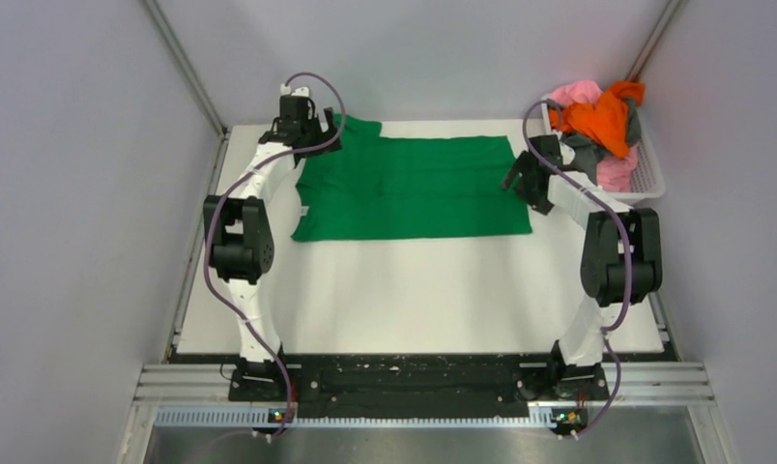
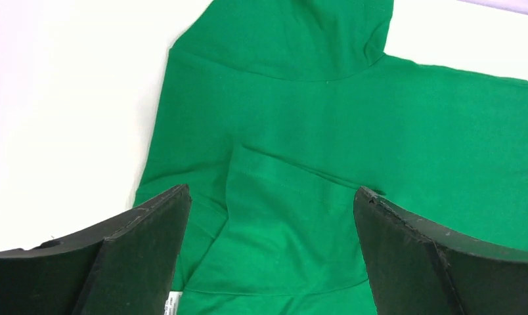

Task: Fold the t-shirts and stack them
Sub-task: Grab the side of the flattened tshirt furthest away from the robot with both arms

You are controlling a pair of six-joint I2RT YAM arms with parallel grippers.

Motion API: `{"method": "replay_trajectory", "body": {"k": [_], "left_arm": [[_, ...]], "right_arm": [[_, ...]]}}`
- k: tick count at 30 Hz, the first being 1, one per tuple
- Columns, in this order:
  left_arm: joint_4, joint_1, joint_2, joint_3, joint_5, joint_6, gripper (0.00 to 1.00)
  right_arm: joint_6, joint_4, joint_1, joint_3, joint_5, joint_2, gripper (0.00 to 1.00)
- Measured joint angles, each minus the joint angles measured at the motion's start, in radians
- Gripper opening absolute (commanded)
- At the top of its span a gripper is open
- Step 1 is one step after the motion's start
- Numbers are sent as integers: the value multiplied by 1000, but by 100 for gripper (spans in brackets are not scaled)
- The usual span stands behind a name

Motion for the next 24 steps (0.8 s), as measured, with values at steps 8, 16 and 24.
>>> {"method": "replay_trajectory", "body": {"k": [8,16,24], "left_arm": [[36,-1,-96,-192,122,-106,99],[48,-8,-83,-343,261,-216,99],[150,-8,-154,-534,279,-283,99]], "right_arm": [[-96,49,59,-72,-63,-41,87],[-189,150,185,-57,-161,64,99],[-190,305,185,-212,-168,-4,99]]}}
